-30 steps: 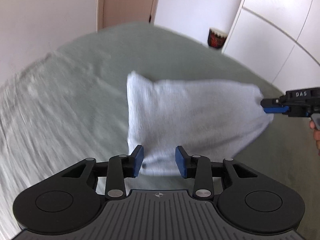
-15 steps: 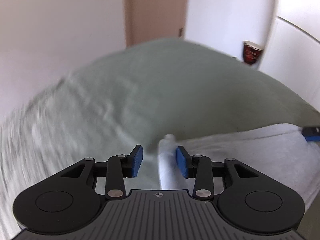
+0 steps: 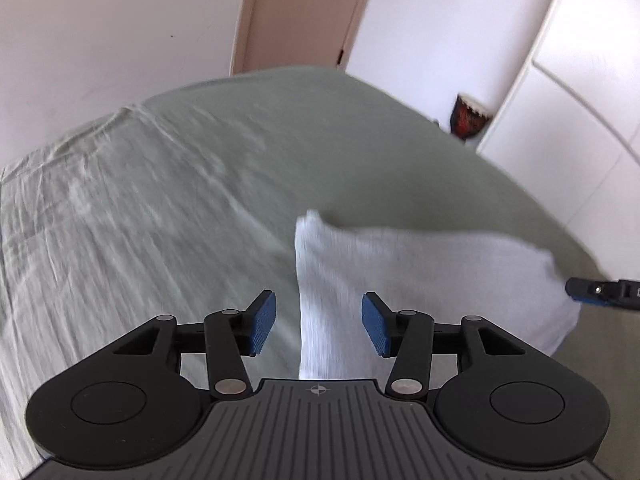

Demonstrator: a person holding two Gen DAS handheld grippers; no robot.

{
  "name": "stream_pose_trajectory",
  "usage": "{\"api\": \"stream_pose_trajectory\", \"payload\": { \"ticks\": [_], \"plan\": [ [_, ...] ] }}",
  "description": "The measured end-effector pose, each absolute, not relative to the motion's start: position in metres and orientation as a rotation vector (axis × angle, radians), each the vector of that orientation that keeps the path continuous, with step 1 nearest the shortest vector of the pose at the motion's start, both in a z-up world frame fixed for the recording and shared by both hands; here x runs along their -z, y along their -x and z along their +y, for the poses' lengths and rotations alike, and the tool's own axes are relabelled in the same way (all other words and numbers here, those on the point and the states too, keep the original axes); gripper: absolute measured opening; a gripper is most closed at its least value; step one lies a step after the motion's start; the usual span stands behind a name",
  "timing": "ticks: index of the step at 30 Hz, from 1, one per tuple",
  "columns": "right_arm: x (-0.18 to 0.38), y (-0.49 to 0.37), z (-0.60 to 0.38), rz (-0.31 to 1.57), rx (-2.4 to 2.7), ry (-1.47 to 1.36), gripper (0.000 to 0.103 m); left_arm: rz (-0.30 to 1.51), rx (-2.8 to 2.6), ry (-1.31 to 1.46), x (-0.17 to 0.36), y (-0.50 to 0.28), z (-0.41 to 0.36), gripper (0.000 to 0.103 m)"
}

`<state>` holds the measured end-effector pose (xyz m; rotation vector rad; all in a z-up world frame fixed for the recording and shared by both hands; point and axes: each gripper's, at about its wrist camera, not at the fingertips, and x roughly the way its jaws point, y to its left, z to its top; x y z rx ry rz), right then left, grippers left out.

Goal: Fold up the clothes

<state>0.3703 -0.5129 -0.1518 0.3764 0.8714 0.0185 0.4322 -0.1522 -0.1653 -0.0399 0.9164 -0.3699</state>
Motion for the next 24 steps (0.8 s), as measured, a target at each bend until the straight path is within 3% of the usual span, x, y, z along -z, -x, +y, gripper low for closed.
{"api": "stream_pose_trajectory", "payload": {
  "ticks": [4,9,14,16,18,20,24],
  "plan": [
    [0.169,-0.379,-0.519,0.895,0.05,-0.37,0.044,0.948,0.321,0.068,0.184,-0.44,-0.144,0.048],
    [0.133,-0.36,-0.526,0.822,0.061,-0.443,0.046,0.92,0.311,0.037,0.141,-0.417,-0.143,0.048],
    [0.067,-0.293,-0.501,0.734,0.01,-0.374,0.077,0.857,0.368,-0.053,0.075,-0.35,-0.155,0.063],
    [0.046,-0.26,-0.487,0.708,-0.016,-0.359,0.085,0.831,0.373,-0.078,0.054,-0.316,-0.159,0.069],
    [0.035,-0.24,-0.478,0.705,-0.042,-0.348,0.088,0.819,0.375,-0.078,0.04,-0.293,-0.162,0.07],
    [0.022,-0.208,-0.462,0.699,-0.078,-0.332,0.1,0.814,0.377,-0.073,0.025,-0.268,-0.164,0.07],
    [0.005,-0.159,-0.436,0.702,-0.076,-0.283,0.102,0.796,0.354,-0.092,0.007,-0.221,-0.167,0.074]
  ]
}}
